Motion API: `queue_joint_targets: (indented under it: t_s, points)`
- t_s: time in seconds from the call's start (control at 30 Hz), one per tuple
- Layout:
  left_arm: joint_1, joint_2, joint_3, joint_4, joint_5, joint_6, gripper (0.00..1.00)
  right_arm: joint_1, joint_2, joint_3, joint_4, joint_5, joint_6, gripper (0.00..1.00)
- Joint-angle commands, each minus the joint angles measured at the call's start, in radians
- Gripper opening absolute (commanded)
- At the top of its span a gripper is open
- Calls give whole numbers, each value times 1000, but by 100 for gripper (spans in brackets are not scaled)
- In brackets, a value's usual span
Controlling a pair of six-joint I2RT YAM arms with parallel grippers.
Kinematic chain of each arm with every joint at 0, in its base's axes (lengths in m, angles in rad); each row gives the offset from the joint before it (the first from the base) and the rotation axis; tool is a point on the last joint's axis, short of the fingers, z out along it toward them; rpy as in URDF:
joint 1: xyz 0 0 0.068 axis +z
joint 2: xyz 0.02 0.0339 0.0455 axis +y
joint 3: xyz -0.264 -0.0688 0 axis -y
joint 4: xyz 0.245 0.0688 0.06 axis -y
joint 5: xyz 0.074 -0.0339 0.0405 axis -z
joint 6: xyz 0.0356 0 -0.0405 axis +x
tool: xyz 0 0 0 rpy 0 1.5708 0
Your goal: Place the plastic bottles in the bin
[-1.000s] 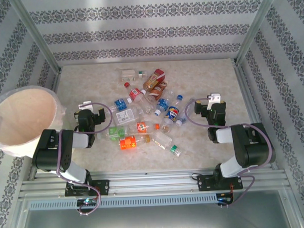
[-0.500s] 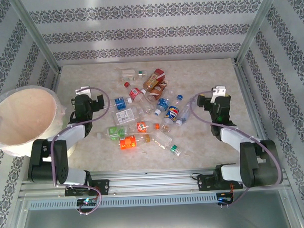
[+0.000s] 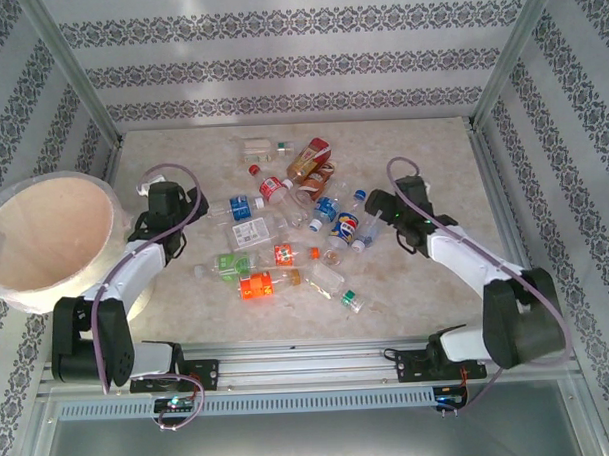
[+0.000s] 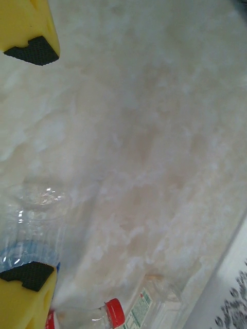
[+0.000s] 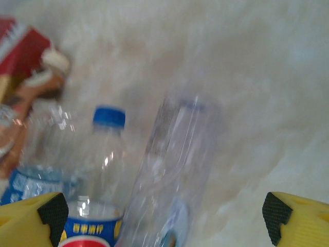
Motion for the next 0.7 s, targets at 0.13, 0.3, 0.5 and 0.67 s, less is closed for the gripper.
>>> queue_joint_targets:
  t_s: [0.13,0.3,0.5,0.67]
  points:
    - [-10,6,108,-308,50,-260,100,74,155,77,-137,54,238,96]
    - [-16,11,133,-319,87,-261,100,82,192,56,-105,54,291,89]
    - [-97,-8,173,-365,-2,-275,100,87,238,67,-104,28,245,82]
    - [-189,-30,183,-340,-35,-286,100,90,193,24,-77,69,170,68]
